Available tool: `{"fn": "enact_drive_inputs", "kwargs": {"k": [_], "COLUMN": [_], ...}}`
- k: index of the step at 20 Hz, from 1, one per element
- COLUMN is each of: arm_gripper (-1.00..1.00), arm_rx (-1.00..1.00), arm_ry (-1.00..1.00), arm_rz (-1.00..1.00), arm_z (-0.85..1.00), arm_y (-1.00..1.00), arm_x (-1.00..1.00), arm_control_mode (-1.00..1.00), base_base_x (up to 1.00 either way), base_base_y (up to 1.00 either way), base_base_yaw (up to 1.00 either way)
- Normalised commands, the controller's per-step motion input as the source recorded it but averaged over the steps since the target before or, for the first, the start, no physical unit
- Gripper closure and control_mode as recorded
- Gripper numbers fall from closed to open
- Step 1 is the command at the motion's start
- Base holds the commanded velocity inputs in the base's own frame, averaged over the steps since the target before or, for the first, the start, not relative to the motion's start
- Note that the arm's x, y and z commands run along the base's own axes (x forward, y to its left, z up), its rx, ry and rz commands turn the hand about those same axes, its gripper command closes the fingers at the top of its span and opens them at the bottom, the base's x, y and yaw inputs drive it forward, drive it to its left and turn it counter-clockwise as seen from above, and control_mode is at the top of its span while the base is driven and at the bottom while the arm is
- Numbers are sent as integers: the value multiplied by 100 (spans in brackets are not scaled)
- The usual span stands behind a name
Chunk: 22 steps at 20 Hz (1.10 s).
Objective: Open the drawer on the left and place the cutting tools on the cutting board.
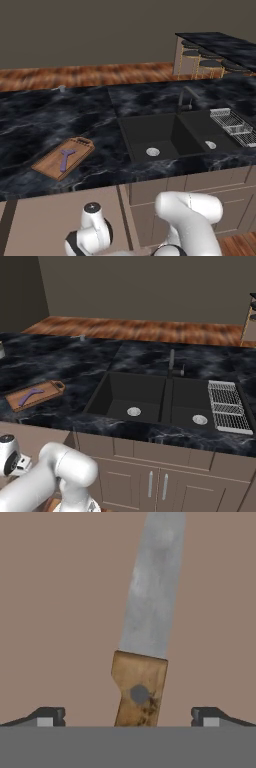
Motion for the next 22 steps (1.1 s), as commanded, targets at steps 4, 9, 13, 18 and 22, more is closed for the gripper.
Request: {"fn": "enact_drive_inputs", "kwargs": {"k": [4, 9, 13, 18, 22], "arm_gripper": [100, 100, 100, 100, 100], "arm_rx": [0, 0, 0, 2, 2], "arm_ry": [0, 0, -4, -15, -17], "arm_rz": [0, 0, -2, -8, -12], "arm_z": [-21, 1, 40, 94, 100], "arm_y": [1, 0, 0, 0, 10], "arm_x": [0, -1, -31, -30, -11], "arm_control_mode": [-100, -100, -100, -100, -100], "base_base_x": [0, 0, 0, 0, 0], "base_base_y": [0, 0, 0, 0, 0], "base_base_yaw": [0, 0, 0, 0, 0]}}
